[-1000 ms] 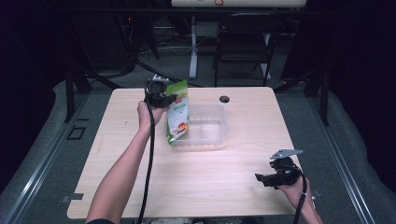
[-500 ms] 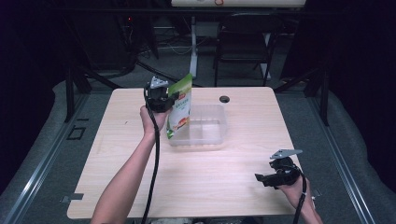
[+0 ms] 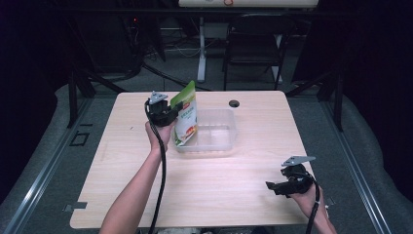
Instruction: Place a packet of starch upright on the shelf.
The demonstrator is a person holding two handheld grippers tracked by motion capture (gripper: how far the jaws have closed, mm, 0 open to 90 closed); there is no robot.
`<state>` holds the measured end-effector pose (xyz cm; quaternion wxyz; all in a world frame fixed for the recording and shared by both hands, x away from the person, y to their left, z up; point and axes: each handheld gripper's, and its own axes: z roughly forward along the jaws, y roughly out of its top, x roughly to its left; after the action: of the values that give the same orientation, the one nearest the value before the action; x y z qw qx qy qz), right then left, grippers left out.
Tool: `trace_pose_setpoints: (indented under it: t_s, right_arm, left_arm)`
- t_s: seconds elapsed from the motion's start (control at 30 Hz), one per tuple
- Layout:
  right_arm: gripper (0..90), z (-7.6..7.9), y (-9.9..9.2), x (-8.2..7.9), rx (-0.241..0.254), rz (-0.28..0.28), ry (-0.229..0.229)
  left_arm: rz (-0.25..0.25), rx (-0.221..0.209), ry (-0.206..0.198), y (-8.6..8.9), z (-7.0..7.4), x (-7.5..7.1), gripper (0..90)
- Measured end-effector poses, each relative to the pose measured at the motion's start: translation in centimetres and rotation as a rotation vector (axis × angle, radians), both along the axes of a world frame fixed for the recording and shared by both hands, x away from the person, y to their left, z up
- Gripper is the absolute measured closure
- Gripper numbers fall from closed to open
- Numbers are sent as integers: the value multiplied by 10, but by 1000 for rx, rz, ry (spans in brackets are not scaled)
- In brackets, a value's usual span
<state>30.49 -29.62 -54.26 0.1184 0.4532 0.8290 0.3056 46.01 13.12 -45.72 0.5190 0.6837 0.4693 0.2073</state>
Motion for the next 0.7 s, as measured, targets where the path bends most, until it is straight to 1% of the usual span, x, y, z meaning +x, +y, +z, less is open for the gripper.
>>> trace_pose_setpoints:
  t_s: [0.1, 0.2, 0.27, 0.37, 0.43, 0.57, 0.7]
  right_arm:
    - [184, 0, 0, 0, -4, 1, 0]
    - [184, 0, 0, 0, -4, 5, 4]
    - [184, 0, 0, 0, -5, 6, 5]
    - [184, 0, 0, 0, 1, 3, 3]
    - [185, 0, 0, 0, 0, 3, 3]
    - [184, 0, 0, 0, -3, -4, 1]
    - [184, 0, -1, 0, -1, -6, 2]
  left_arm:
    - [-1, 29, -2, 1, 0, -1, 896]
    - [3, 37, 7, 3, -1, -2, 893]
    - [8, 51, 5, 6, -2, -3, 891]
    - [28, 58, 20, 12, -4, -3, 885]
    - [44, 63, 18, 16, -6, -3, 880]
    - [54, 66, 35, 25, -10, -3, 855]
    - [51, 71, 42, 30, -14, -5, 840]
